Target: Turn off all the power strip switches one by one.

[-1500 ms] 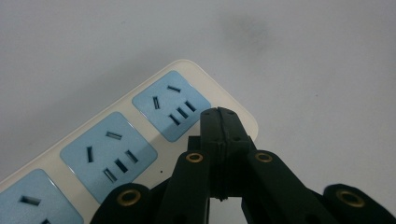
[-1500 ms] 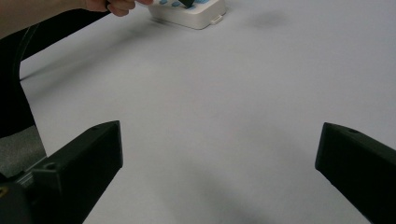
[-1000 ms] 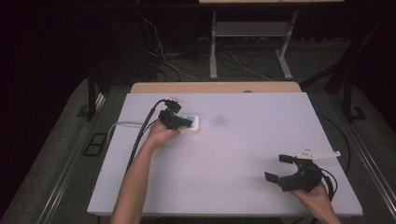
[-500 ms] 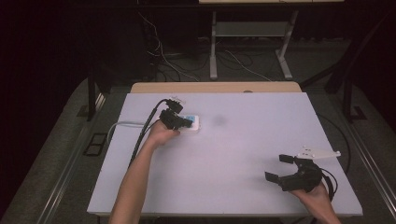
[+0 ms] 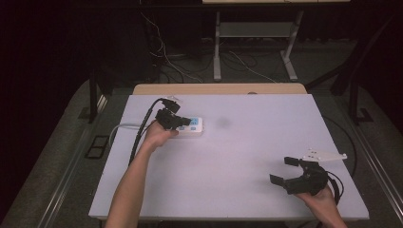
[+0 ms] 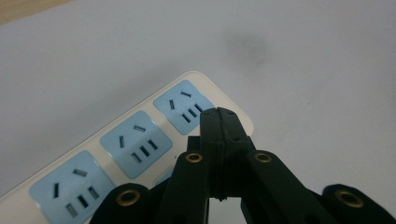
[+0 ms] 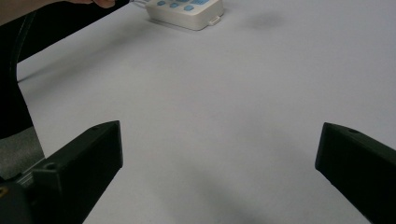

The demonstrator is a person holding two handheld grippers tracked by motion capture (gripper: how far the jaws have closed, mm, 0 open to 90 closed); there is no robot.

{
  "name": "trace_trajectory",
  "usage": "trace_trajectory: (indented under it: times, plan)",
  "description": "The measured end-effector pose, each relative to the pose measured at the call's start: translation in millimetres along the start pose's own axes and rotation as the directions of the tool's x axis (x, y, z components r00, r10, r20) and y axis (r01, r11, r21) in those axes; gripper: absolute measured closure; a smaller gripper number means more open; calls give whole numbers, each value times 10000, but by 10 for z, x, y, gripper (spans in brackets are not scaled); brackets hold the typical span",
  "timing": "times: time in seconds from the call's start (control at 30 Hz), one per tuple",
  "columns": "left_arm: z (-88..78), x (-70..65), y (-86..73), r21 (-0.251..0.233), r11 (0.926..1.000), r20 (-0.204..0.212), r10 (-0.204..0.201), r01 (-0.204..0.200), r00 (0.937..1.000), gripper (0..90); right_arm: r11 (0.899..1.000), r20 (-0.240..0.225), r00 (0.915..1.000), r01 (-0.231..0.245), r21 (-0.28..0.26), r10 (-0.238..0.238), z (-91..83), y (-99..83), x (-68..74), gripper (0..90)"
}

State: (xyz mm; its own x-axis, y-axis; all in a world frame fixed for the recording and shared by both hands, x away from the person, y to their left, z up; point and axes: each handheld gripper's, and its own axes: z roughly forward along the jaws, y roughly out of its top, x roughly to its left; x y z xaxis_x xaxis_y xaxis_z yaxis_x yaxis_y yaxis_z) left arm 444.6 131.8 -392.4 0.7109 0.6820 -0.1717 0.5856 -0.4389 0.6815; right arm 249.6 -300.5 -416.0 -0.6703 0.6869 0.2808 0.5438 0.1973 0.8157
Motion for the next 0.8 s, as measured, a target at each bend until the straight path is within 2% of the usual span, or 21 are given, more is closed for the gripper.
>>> trace_trajectory:
  times: [0.3, 0.47, 0.7, 0.8]
  plan:
    - [-330, 2, -71, -820, 9963, -96, -279, 270, 9996, 885, 10000, -16, 10000, -1, -31, 0, -1, 3, 14, 6]
    - [-530, 12, -141, -1370, 9897, -143, -429, 405, 9990, 784, 10000, -29, 10000, 0, -44, 0, -1, 4, 18, 6]
    - [-725, -28, -260, -1898, 9802, -140, -608, 570, 9981, 528, 10000, -58, 10000, 6, -82, -6, -1, 5, 22, 6]
    - [-762, -71, -317, -1737, 9834, 158, -499, 519, 9986, 320, 10000, -65, 10000, 0, -78, -1, 0, 3, 24, 6]
